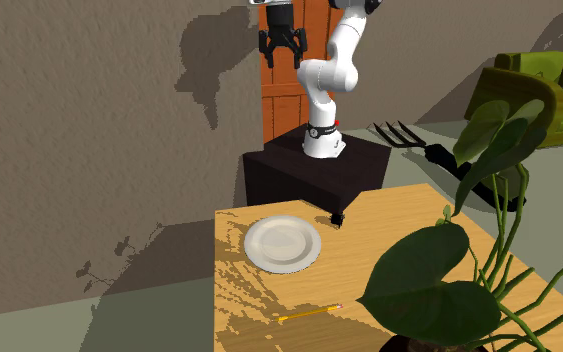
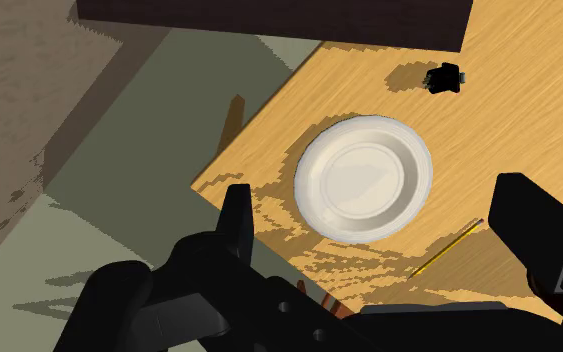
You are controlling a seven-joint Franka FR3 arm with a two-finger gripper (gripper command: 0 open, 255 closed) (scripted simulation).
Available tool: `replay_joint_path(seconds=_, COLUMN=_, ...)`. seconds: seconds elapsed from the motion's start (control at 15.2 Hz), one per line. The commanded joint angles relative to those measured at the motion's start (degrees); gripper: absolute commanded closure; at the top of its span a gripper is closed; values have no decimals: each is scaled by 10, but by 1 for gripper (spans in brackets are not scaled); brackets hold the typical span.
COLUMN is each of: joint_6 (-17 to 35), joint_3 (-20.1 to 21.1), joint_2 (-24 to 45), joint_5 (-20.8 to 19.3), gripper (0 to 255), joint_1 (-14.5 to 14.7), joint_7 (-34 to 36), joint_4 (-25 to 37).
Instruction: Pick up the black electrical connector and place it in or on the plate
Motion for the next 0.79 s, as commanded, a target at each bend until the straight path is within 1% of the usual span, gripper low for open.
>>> replay_joint_path(seconds=0.0, joint_6=0, joint_3=0, joint_2=0, joint_5=0, gripper=0, joint_1=0, joint_7=0, joint_4=0)
replay_joint_path(seconds=0.4, joint_6=95, joint_3=57, joint_2=-23, joint_5=40, gripper=0, joint_1=13, joint_7=67, joint_4=-110)
replay_joint_path(seconds=0.73, joint_6=186, joint_3=112, joint_2=-12, joint_5=81, gripper=0, joint_1=33, joint_7=124, joint_4=-183)
